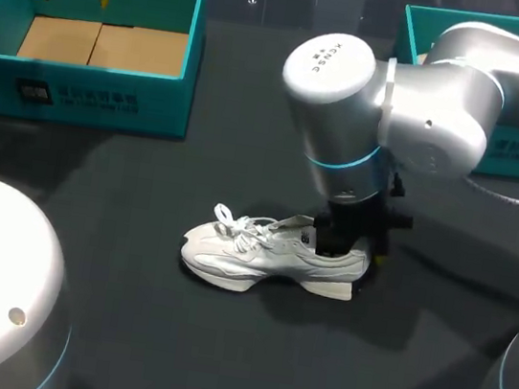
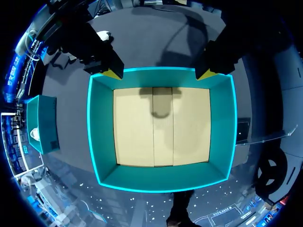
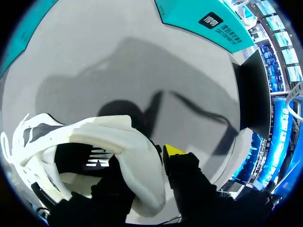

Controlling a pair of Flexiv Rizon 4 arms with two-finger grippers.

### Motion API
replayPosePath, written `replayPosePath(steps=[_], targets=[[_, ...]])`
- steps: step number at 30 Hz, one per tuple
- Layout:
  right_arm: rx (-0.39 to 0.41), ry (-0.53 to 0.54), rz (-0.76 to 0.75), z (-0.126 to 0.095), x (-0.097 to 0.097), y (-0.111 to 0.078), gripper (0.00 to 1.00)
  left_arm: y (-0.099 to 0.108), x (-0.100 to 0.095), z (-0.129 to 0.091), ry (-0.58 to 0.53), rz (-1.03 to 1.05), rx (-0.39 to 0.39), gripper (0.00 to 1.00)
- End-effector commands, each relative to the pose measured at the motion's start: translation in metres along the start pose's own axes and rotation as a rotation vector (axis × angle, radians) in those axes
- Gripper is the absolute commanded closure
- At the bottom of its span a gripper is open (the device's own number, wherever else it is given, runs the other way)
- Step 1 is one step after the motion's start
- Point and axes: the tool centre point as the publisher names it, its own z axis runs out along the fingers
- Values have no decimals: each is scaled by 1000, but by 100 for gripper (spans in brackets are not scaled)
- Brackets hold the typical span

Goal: Take the shoe out of the shoebox, open the shoe tongue, remove and reinsert the insole, then place the shoe into the shoebox

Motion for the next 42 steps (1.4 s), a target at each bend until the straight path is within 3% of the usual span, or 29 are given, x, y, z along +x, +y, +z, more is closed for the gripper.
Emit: replayPosePath(steps=[1,4,6,16,25,33,35,42], targets=[[3,2,-4,0,2,1,52,0,0,0,0,0,0,0],[1,6,-5,-5,0,2,10,0,0,0,0,0,0,0],[0,9,-5,-10,-2,2,0,0,0,0,0,0,0,0],[11,56,-35,-54,-25,6,0,0,0,0,0,0,0,0],[-3,182,-284,-88,-47,4,0,0,0,0,0,0,0,0],[-88,305,-492,-92,-63,-3,0,0,0,0,0,0,0,0],[-78,318,-542,-93,-66,-3,0,0,0,0,0,0,0,0],[-78,318,-542,-93,-66,-3,0,0,0,0,0,0,0,0]])
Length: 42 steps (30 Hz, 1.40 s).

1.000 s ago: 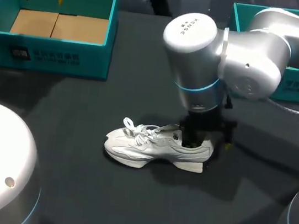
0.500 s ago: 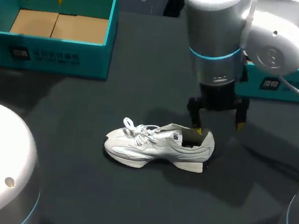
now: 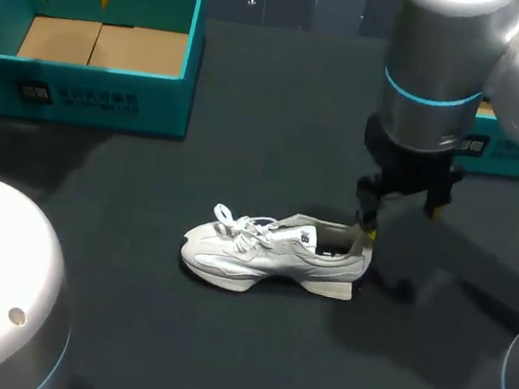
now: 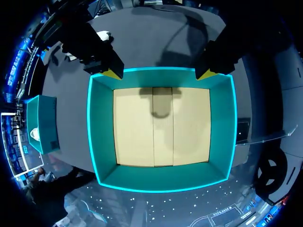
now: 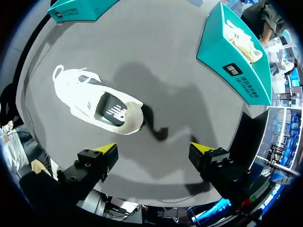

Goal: Take the shoe out of the shoebox, open the shoe tongue, remove and reinsert the insole, then place the shoe into the shoebox

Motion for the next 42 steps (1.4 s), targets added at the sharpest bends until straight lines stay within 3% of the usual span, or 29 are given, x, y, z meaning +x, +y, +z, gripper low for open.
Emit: replayPosePath(steps=[1,5,11,17,33,42], targets=[[-33,85,0,2,-6,-6,0,0,0,0,0,0,0,0],[-33,85,0,2,-6,-6,0,0,0,0,0,0,0,0],[-305,283,-199,-5,-12,-7,0,0,0,0,0,0,0,0],[-450,384,-357,-3,-18,-11,0,0,0,0,0,0,0,0],[-522,394,-507,-1,-25,-12,0,0,0,0,0,0,0,0],[-528,400,-510,-1,-26,-13,0,0,0,0,0,0,0,0]])
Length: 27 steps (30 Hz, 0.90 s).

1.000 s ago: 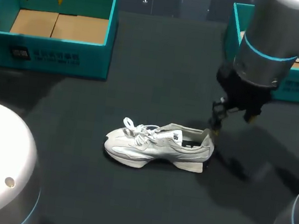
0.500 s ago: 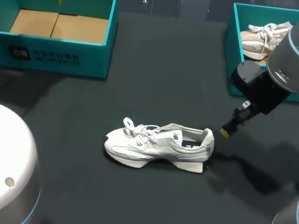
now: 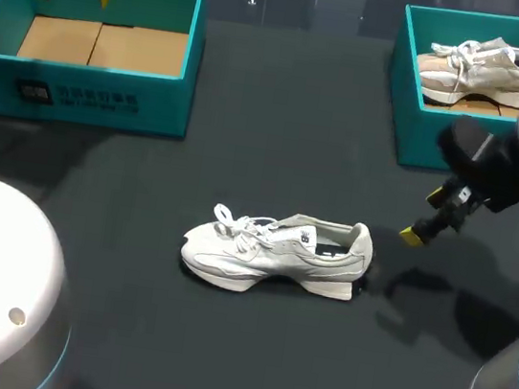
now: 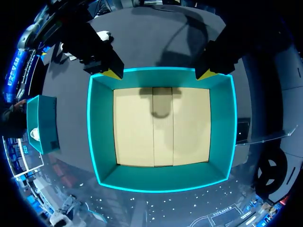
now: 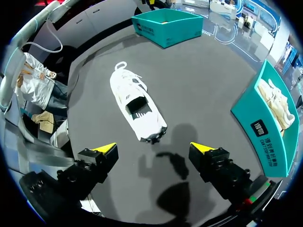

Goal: Take the shoe out of the shoebox, open the shoe tongue, remove and reinsert the insole, then place the shoe into the shoebox

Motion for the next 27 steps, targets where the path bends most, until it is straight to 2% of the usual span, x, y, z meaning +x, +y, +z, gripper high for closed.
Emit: replayPosePath(steps=[1,8,21,27], targets=[[-104,-6,-1,1,3,-6,0,0,0,0,0,0,0,0],[-105,-7,-14,2,2,-6,0,0,0,0,0,0,0,0],[-165,-3,-98,3,-2,-19,0,0,0,0,0,0,0,0],[-196,-4,-130,12,-7,-27,0,0,0,0,0,0,0,0]])
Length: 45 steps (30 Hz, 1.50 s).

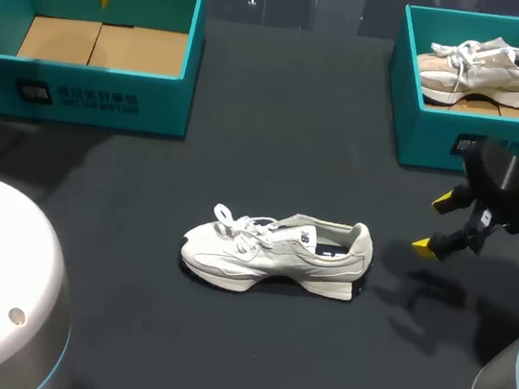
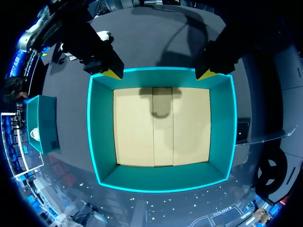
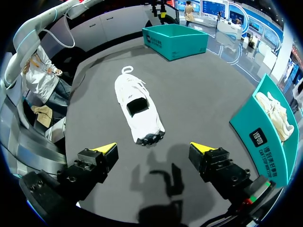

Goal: Take the shoe out of the shoebox, open the shoe tongue, remove and reinsert the insole, then place the shoe into the shoebox

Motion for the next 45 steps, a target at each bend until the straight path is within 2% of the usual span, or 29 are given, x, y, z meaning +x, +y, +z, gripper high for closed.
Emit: replayPosePath(steps=[1,3,19,25,33,45], targets=[[-50,-6,-14,7,2,-12,0,0,0,0,0,0,0,0],[-72,-3,-33,7,1,-13,0,0,0,0,0,0,0,0],[-71,-3,-50,7,2,-13,0,0,0,0,0,0,0,0],[-112,7,-103,16,-7,-18,0,0,0,0,0,0,0,0],[-117,18,-120,26,-19,-25,0,0,0,0,0,0,0,0],[-125,24,-130,32,-27,-30,0,0,0,0,0,0,0,0]])
